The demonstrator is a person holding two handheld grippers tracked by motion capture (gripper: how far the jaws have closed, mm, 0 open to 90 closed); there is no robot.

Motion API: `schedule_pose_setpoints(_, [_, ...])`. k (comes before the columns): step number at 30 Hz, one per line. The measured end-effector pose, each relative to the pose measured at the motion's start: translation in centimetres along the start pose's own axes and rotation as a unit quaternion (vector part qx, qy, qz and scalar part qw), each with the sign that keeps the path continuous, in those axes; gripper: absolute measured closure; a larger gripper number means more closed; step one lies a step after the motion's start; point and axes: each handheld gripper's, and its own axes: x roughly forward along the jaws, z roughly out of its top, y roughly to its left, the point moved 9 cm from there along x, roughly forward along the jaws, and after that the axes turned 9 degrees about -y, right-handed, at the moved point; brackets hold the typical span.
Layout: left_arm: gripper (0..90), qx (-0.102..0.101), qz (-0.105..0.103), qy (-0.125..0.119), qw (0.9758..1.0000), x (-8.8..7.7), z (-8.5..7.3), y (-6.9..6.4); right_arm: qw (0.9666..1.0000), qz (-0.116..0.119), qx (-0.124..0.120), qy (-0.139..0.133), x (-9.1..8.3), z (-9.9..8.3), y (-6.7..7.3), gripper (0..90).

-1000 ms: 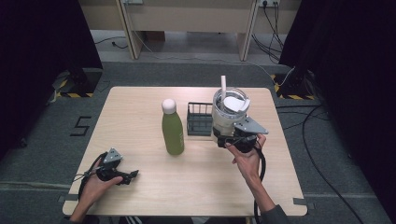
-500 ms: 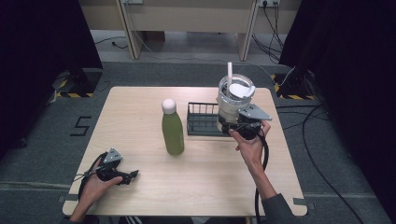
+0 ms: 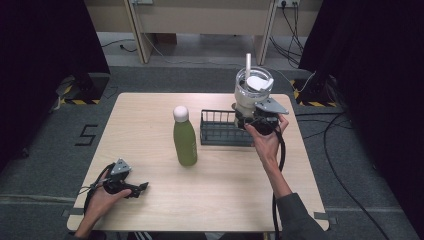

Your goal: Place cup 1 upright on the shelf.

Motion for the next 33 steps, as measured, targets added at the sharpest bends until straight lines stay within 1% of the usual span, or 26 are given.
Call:
schedule_pose_setpoints(5, [0.0,0.000,0.000,0.000,1.0000,0.0,0.0,0.0,1.0000,-0.008,0.002,0.005,0.9,-0.4,-0.6,10.7])
schedule_pose_setpoints(8, [0.0,0.000,0.000,0.000,1.0000,0.0,0.0,0.0,0.9998,-0.015,0.011,0.006,1.7,-1.1,-1.1,10.7])
schedule_pose_setpoints(14, [0.0,0.000,0.000,0.000,1.0000,0.0,0.0,0.0,0.9995,-0.024,0.017,0.012,2.5,-1.8,-1.7,10.7])
schedule_pose_setpoints(20, [0.0,0.000,0.000,0.000,1.0000,0.0,0.0,0.0,0.9992,-0.028,0.025,0.017,3.0,-2.6,-2.1,10.7])
schedule_pose_setpoints(22, [0.0,0.000,0.000,0.000,1.0000,0.0,0.0,0.0,0.9991,-0.029,0.024,0.020,3.1,-2.8,-2.2,10.7])
schedule_pose_setpoints(25, [0.0,0.000,0.000,0.000,1.0000,0.0,0.0,0.0,0.9991,-0.030,0.019,0.021,3.2,-3.0,-2.3,10.7])
schedule_pose_setpoints(33, [0.0,0.000,0.000,0.000,1.0000,0.0,0.0,0.0,0.9988,-0.029,0.028,0.027,3.5,-4.1,-2.2,10.7])
